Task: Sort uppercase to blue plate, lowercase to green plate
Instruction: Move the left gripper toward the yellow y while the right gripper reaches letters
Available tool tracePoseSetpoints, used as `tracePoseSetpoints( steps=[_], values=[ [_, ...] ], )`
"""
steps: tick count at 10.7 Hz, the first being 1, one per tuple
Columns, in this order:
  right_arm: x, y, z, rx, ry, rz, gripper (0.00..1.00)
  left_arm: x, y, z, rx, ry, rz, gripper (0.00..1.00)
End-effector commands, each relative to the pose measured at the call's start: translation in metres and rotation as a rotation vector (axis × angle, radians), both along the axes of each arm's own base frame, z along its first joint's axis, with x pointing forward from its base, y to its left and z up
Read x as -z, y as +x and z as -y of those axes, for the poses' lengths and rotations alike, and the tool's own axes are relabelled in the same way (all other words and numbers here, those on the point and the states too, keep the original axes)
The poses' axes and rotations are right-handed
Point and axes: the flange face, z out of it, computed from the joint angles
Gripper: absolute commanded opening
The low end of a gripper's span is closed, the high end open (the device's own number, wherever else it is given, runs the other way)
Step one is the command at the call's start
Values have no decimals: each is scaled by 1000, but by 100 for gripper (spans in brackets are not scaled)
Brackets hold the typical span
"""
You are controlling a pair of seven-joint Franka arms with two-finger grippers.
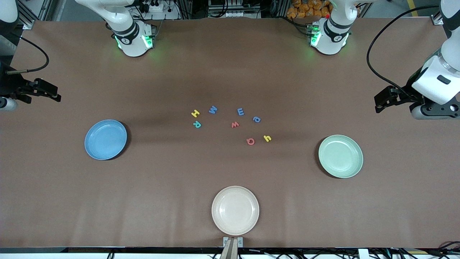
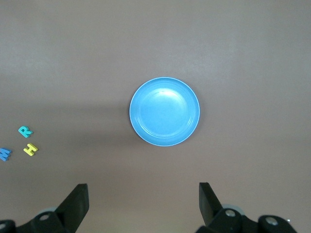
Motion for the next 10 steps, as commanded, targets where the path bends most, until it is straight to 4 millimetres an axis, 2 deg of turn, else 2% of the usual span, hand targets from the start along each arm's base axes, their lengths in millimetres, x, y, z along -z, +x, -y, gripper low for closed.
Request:
tracePoseSetpoints(
  steps=[1, 7, 8, 10],
  values=[
    [-3, -5, 9, -7, 15, 2, 100, -8, -3, 1, 22, 7, 7, 100],
    [1, -6, 10, -4, 17, -9, 100, -1, 0, 4, 22, -39, -11, 100],
    [7, -6, 9, -4, 18, -23, 100, 6, 0, 7, 21, -82, -33, 100],
    [24, -6, 5, -11, 20, -46, 100, 42, 12, 25, 46, -82, -89, 100]
  ],
)
